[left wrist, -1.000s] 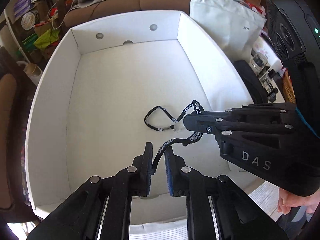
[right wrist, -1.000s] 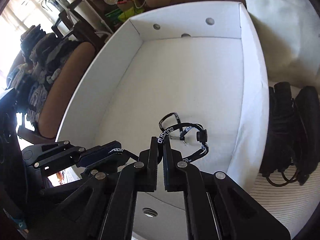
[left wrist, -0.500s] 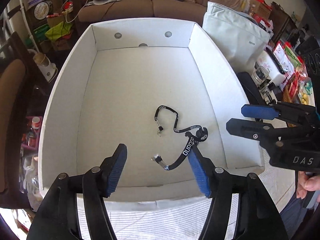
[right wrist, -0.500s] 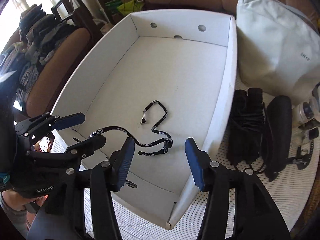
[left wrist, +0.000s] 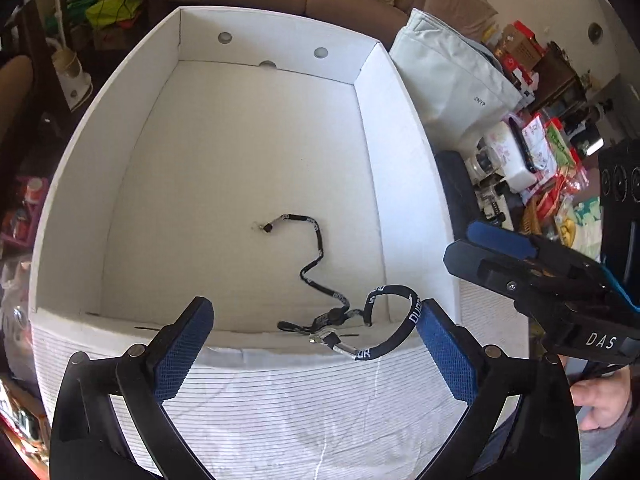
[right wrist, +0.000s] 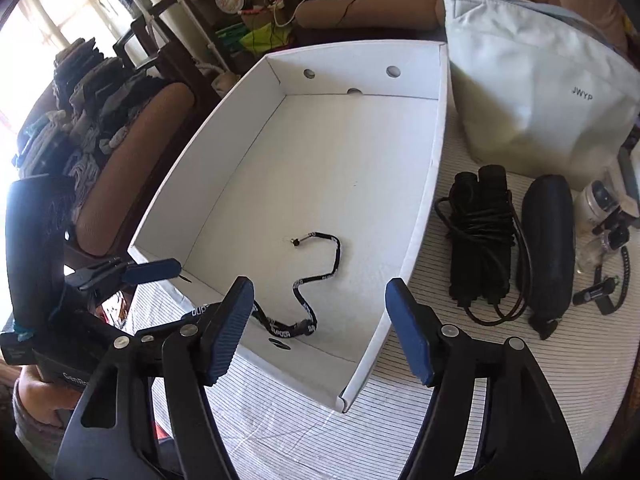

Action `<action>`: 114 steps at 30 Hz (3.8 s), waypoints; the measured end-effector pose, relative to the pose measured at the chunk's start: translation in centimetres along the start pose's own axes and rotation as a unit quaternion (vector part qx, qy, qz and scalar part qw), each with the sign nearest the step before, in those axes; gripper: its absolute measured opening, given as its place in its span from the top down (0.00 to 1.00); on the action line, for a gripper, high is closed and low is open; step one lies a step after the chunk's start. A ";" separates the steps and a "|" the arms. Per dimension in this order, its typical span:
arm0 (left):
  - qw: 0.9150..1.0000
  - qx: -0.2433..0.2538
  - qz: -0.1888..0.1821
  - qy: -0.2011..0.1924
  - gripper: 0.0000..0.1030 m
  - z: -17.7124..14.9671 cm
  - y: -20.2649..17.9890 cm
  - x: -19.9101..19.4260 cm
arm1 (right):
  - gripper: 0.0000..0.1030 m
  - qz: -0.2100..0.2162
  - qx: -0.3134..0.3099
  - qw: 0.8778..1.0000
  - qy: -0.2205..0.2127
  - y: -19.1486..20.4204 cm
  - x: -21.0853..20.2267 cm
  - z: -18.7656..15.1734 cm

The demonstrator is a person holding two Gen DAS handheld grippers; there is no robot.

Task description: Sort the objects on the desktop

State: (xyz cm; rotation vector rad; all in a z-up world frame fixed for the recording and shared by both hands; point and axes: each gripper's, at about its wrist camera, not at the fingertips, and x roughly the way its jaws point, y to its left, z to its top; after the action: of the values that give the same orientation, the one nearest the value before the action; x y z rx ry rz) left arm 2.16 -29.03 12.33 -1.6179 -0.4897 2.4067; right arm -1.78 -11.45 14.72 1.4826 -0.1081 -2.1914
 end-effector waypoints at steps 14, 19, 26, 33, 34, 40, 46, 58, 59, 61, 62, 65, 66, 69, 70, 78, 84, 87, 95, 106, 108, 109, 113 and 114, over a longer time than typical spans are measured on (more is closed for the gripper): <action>0.983 -0.130 -0.113 0.067 0.00 3.1 3.7 2.3 | 0.36 0.008 -0.006 1.000 -0.007 0.4 0.5 0.4; 0.984 -0.122 -0.117 0.062 0.00 2.9 3.8 1.5 | 0.36 -0.001 -0.077 0.997 -0.008 3.0 1.9 0.2; 0.985 -0.109 -0.117 0.058 0.00 3.3 4.6 0.1 | 0.70 0.019 -0.120 0.992 -0.018 6.1 4.6 0.2; 0.999 -0.035 -0.024 0.003 0.00 3.6 4.4 -3.2 | 0.67 -0.009 -0.096 0.995 -0.013 5.3 5.0 0.0; 1.000 -0.028 -0.008 -0.003 0.00 3.5 4.3 -3.3 | 0.67 -0.014 -0.094 0.995 -0.011 4.9 4.8 0.0; 0.997 0.007 0.061 -0.044 0.00 1.9 3.5 -4.0 | 0.45 -0.034 -0.086 0.996 -0.011 3.4 3.1 -0.5; 0.990 0.046 0.116 -0.059 0.00 -0.4 1.3 -3.4 | 0.37 -0.048 -0.095 0.994 -0.018 3.4 1.3 -1.7; 0.985 0.055 0.149 -0.072 0.00 -4.8 -2.1 -3.4 | 0.16 -0.059 -0.079 0.994 -0.040 1.2 -2.6 -5.0; 0.985 0.054 0.149 -0.072 0.00 -5.0 -2.5 -3.3 | 0.16 -0.060 -0.078 0.994 -0.039 0.8 -2.9 -5.2; 0.985 0.058 0.148 -0.073 0.00 -5.5 -3.3 -3.1 | 0.15 -0.063 -0.077 0.994 -0.040 -0.1 -3.5 -5.7; 0.984 0.061 0.149 -0.074 0.00 -5.7 -3.9 -3.0 | 0.12 -0.065 -0.076 0.994 -0.041 -0.6 -3.9 -6.0; 0.982 0.073 0.155 -0.081 0.00 -6.2 -5.5 -2.7 | 0.10 -0.068 -0.068 0.994 -0.048 -2.5 -4.9 -6.7; 0.982 0.077 0.153 -0.082 0.00 -6.3 -6.1 -2.6 | 0.10 -0.068 -0.063 0.994 -0.050 -3.3 -5.3 -6.9; 0.982 0.086 0.143 -0.092 0.00 -6.9 -8.0 -2.1 | 0.07 -0.073 -0.048 0.994 -0.059 -6.0 -6.5 -7.6; 0.982 0.089 0.140 -0.096 0.00 -7.0 -8.7 -2.0 | 0.04 -0.077 -0.042 0.994 -0.062 -7.0 -6.9 -7.8; 0.978 0.126 0.121 -0.114 0.00 -7.0 -14.7 1.1 | 0.00 -0.109 0.008 0.991 -0.071 -16.0 -8.8 -10.3; 0.972 0.157 0.100 -0.142 0.00 -6.4 -20.0 3.4 | 0.00 -0.121 0.040 0.987 -0.100 -21.1 -10.1 -11.9; 0.971 0.158 0.099 -0.152 0.00 -5.4 -22.2 4.6 | 0.00 -0.123 0.047 0.985 -0.110 -22.8 -10.5 -12.1; 0.977 0.136 0.092 -0.133 0.00 -2.1 -25.4 9.4 | 0.00 -0.123 0.051 0.982 -0.131 -26.1 -10.3 -12.4; 0.975 0.163 0.092 -0.121 0.00 -3.0 -25.9 14.2 | 0.41 -0.106 0.011 0.985 -0.137 -27.5 -6.6 -9.1; 0.976 0.160 0.090 -0.119 0.00 -2.9 -25.7 14.7 | 0.48 -0.101 0.004 0.986 -0.130 -27.1 -5.4 -8.3; 0.976 0.158 0.087 -0.120 0.00 -2.7 -25.6 14.8 | 0.48 -0.100 0.001 0.987 -0.127 -26.9 -4.8 -7.8; 0.976 0.161 0.080 -0.126 0.00 -2.3 -25.4 14.9 | 0.51 -0.103 -0.003 0.987 -0.120 -26.8 -2.9 -6.6; 0.975 0.164 0.080 -0.126 0.00 -2.2 -25.4 14.9 | 0.56 -0.103 -0.003 0.988 -0.117 -26.8 -2.4 -6.3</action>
State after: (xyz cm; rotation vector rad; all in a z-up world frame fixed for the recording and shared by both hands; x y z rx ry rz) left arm -1.92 -0.02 8.46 -1.2628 0.0091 2.6530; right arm -4.86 14.43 5.40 1.2778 -0.0270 -2.5240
